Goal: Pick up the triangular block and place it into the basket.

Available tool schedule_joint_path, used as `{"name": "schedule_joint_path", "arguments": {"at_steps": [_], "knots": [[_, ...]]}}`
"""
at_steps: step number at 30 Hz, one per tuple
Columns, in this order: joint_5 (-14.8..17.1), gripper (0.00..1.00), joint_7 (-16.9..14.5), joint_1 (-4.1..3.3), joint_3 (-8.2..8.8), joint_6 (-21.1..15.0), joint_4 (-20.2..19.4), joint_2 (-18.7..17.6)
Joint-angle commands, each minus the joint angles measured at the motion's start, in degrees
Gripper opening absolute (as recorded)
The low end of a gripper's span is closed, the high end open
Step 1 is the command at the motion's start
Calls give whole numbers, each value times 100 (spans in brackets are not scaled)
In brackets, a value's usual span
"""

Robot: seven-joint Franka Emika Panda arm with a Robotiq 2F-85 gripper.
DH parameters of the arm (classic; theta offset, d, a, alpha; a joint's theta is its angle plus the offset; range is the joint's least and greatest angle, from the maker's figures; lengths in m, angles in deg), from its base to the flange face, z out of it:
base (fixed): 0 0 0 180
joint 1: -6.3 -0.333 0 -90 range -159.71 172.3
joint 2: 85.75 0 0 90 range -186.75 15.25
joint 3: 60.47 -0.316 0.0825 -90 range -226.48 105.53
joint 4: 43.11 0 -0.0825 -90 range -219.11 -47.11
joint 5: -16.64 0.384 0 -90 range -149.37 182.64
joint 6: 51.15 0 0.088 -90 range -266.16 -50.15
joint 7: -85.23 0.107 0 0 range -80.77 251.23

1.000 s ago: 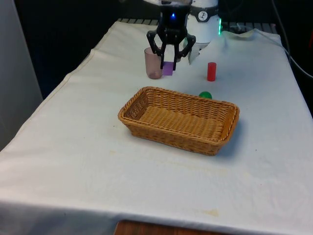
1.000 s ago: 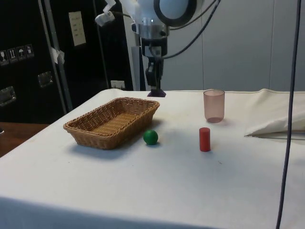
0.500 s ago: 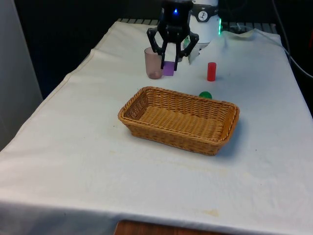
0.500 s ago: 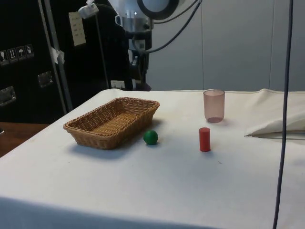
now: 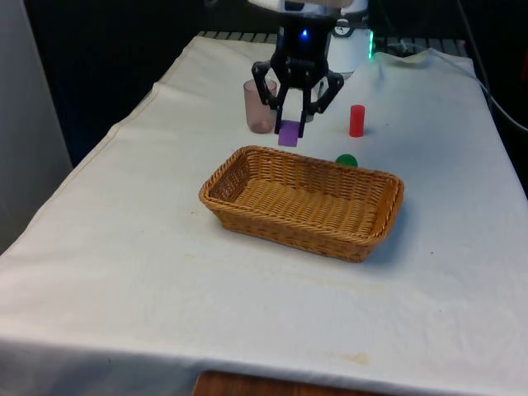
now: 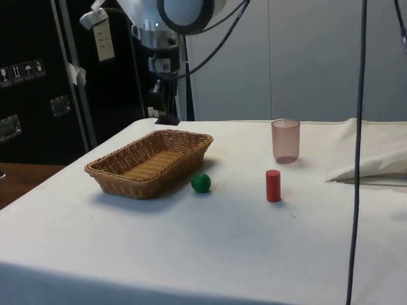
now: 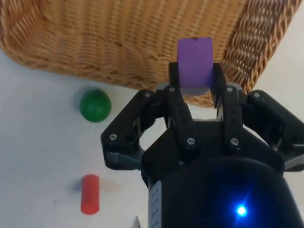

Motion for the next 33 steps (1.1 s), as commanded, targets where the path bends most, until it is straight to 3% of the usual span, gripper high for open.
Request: {"name": "schedule_joint_path", "arguments": {"at_steps": [1, 6, 7, 8, 15, 16, 17, 25, 26, 27, 29, 33], "knots": [[92, 33, -17, 17, -52, 63, 155, -126], [229, 33, -40, 34, -109, 11, 470, -476], [143, 33, 0, 6, -57, 0, 430, -430], [252, 33, -46, 40, -120, -11, 516, -550], [413, 33, -103, 57, -138, -183, 762, -1031], [338, 33, -34, 6, -69, -138, 768, -1014], [430, 33, -103, 57, -143, -206, 779, -1077], [527, 33, -103, 69, -160, -464, 848, -1455], [453, 33, -46, 6, -80, -447, 831, -1444], [539, 33, -103, 69, -160, -487, 854, -1484], [567, 33, -109, 63, -160, -527, 871, -1558], [573, 45, -103, 63, -160, -544, 894, -1610]]}}
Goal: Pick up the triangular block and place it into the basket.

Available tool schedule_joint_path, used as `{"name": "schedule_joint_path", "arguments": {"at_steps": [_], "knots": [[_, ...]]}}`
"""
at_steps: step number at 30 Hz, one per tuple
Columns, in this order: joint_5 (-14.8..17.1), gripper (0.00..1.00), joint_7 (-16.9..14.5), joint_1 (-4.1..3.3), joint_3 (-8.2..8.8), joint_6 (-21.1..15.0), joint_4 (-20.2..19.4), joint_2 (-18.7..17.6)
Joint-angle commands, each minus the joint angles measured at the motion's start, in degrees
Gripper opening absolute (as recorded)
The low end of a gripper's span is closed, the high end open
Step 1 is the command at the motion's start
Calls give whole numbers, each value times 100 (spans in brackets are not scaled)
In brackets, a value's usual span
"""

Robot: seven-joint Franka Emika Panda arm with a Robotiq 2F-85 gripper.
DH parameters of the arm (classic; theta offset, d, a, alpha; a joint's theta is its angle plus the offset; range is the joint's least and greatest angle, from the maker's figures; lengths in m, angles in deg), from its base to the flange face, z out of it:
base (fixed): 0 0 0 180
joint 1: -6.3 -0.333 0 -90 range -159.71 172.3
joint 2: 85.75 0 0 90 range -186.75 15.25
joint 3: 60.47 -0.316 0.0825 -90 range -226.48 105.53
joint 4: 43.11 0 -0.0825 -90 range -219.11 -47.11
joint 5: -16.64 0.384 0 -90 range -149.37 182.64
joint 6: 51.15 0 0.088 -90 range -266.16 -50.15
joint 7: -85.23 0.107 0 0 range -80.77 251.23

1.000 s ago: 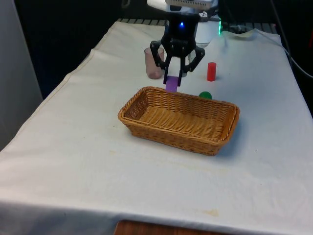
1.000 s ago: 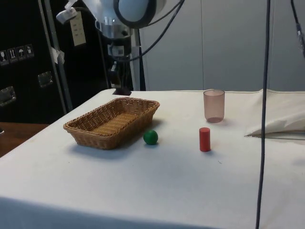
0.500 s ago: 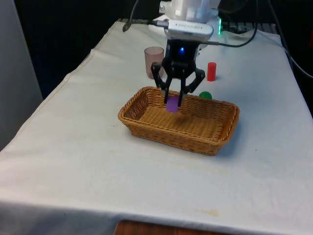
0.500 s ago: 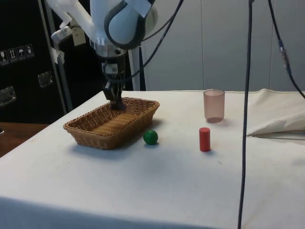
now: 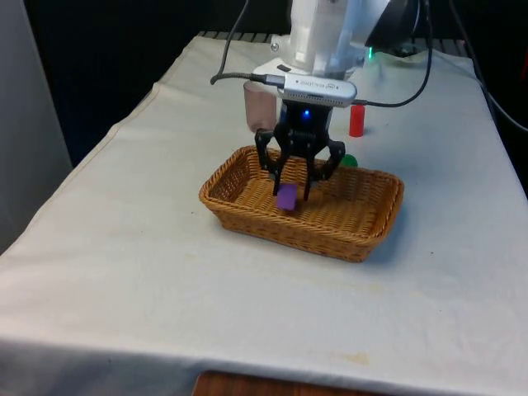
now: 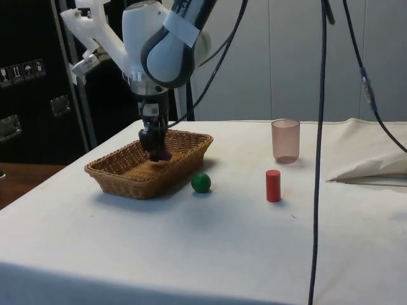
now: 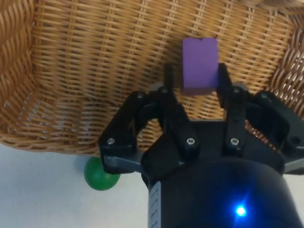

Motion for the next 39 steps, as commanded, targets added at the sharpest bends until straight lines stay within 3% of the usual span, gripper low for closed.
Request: {"name": "schedule_joint_path", "arguments": {"at_steps": [1, 3, 4, 5, 6, 12, 13, 16, 30, 31, 32, 39], "knots": [[80, 49, -63, 57, -74, -17, 11, -11], [80, 58, -63, 57, -80, -23, 11, -23], [6, 63, 0, 0, -6, 0, 6, -17], [80, 63, -63, 57, -80, -23, 17, -23], [80, 72, -63, 57, -80, -23, 17, -29], [86, 100, -57, 57, -80, -29, 17, -40], [6, 100, 0, 0, -6, 0, 6, -29], [74, 100, -52, 52, -74, -11, 17, -17], [-17, 100, 23, -52, 6, 309, 80, 435], [0, 100, 0, -29, -11, 241, 74, 413], [-29, 100, 29, -63, 6, 372, 115, 493], [-52, 100, 40, -103, 11, 636, 252, 699]]}}
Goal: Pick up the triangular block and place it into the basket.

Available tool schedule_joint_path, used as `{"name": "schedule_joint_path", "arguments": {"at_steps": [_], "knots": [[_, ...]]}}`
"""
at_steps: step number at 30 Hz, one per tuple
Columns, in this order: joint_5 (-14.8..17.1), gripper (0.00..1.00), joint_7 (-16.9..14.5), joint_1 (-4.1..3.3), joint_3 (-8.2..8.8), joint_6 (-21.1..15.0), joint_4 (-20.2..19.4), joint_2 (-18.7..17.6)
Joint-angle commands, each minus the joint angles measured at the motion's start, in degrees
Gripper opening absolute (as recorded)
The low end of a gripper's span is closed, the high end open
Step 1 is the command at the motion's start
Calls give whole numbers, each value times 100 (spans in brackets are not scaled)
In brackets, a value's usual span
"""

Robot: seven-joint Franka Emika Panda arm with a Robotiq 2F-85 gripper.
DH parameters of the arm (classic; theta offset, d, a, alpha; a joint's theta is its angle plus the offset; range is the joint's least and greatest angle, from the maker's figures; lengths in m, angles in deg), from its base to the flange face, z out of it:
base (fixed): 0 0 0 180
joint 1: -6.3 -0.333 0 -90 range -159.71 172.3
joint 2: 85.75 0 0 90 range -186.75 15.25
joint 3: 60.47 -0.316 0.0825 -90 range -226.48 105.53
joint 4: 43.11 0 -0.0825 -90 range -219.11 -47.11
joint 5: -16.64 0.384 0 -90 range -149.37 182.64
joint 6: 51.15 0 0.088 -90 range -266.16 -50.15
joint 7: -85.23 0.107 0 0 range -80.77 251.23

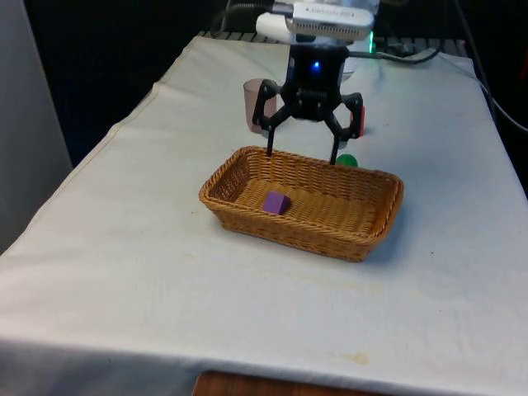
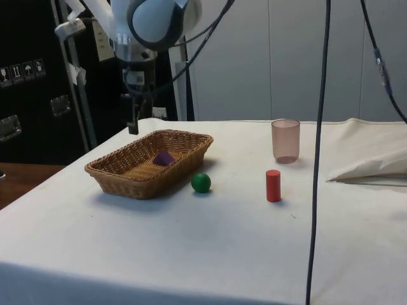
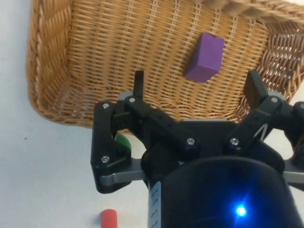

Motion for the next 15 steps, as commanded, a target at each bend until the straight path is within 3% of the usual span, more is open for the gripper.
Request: {"name": "schedule_joint_path", "arguments": {"at_steps": [1, 2, 8, 15], "knots": [[0, 100, 0, 0, 0, 0, 0, 0], [-40, 100, 34, -34, 29, 103, 34, 57], [-40, 100, 40, -63, 23, 338, 189, 212], [-6, 100, 17, -46, 6, 533, 327, 229]]}}
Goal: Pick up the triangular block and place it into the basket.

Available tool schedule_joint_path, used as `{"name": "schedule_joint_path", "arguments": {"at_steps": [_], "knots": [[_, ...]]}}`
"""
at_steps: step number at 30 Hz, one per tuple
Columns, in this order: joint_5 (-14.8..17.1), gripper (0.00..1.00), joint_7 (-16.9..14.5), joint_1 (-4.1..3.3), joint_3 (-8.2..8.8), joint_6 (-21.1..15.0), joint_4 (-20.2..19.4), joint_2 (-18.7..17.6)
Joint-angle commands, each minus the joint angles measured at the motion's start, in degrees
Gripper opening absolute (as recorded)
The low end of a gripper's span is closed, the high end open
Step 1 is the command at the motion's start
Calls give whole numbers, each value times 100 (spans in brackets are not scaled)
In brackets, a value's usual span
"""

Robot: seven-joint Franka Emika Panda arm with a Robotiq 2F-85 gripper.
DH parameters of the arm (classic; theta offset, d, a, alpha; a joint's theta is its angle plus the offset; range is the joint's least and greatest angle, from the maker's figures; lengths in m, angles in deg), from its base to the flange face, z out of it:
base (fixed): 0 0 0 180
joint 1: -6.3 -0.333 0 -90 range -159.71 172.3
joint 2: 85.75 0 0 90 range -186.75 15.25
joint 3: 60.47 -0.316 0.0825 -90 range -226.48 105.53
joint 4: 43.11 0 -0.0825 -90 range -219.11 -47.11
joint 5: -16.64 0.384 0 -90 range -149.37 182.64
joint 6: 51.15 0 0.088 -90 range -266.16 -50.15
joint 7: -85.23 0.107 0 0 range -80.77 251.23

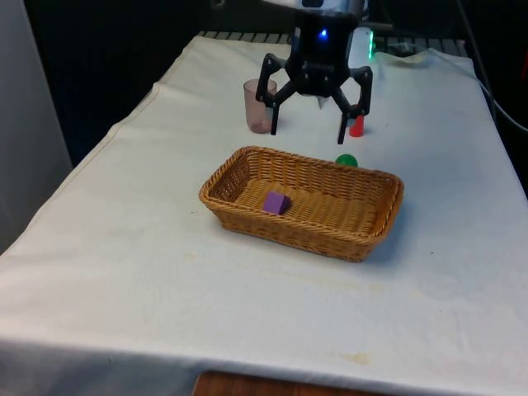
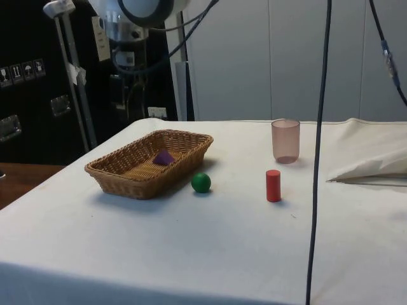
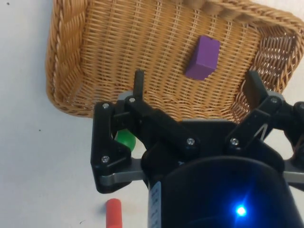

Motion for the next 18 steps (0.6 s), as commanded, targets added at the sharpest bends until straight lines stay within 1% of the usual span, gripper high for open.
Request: {"name": "schedule_joint_path", "arguments": {"at_steps": [1, 2, 3, 4, 11, 12, 13, 15, 16, 18], "knots": [[0, 100, 23, -11, 6, 115, 40, 6], [6, 100, 23, -11, 0, 160, 63, 11], [0, 100, 6, 0, 0, 80, 52, 0], [6, 100, 29, -11, 0, 206, 86, 17], [40, 100, 17, 6, -17, 630, 252, 11], [11, 100, 23, 0, 0, 527, 241, 6], [46, 100, 17, 6, -17, 682, 269, 11], [46, 100, 11, 11, -23, 785, 298, 6], [52, 100, 6, 11, -23, 894, 321, 0], [52, 100, 6, 11, -23, 940, 332, 0]]}}
